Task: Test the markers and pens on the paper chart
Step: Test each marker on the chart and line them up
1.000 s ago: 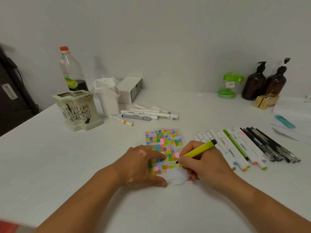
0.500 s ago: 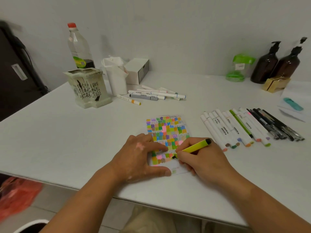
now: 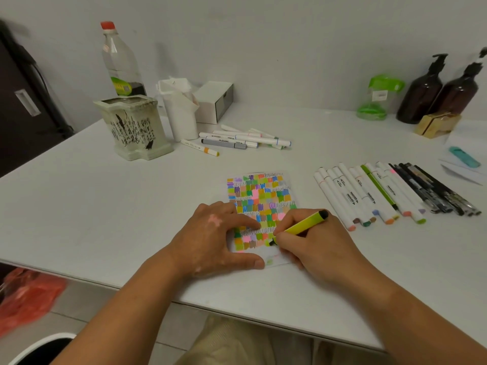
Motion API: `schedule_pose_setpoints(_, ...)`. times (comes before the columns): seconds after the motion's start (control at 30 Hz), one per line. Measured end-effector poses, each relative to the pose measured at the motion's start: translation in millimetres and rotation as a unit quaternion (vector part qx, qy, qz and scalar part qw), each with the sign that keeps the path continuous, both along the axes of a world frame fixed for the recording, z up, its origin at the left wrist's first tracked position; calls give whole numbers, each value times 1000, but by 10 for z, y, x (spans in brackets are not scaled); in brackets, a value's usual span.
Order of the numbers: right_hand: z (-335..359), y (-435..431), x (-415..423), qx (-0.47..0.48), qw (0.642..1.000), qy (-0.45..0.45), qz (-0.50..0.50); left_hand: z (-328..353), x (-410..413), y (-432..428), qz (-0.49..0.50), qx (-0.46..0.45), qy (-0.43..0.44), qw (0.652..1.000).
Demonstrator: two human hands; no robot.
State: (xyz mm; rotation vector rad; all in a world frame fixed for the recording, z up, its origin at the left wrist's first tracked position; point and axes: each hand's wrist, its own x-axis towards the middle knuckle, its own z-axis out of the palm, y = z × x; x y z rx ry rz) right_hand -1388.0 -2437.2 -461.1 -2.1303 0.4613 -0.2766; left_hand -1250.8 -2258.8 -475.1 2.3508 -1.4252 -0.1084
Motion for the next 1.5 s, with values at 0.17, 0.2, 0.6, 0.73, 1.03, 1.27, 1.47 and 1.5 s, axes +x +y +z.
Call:
schedule_pose_setpoints(0.17, -3, -2, 8, -14, 1000, -4, -12, -8, 4, 0, -3, 0, -4, 1000)
schedule_pose_setpoints(0.2, -5, -2, 7, -14, 1000, -4, -13, -9, 4, 3, -3, 0, -3, 1000)
schedule_pose_setpoints(0.6, 24, -162, -37, 310, 936, -150, -74, 21, 30, 45, 31, -143, 183, 972)
schedule_pose_setpoints(0.73, 48, -181, -58, 330, 927, -173, -47, 20, 52, 119, 56, -279, 264, 922)
schedule_pose_setpoints(1.03, 56, -102, -85, 357, 913, -197, 10, 40, -108, 126, 8, -291, 316, 903)
schedule_pose_setpoints(1.27, 21, -103, -98, 307, 933, -185, 39, 61, -121, 103, 19, -235, 277, 932)
schedule_pose_setpoints(1.47, 9, -84, -92, 274, 944, -175, 46, 38, -111, 114, 22, -219, 290, 931)
schedule_pose_setpoints(1.5, 10, -70, -96, 265, 947, -174, 52, 37, -113, 116, 22, -218, 291, 931)
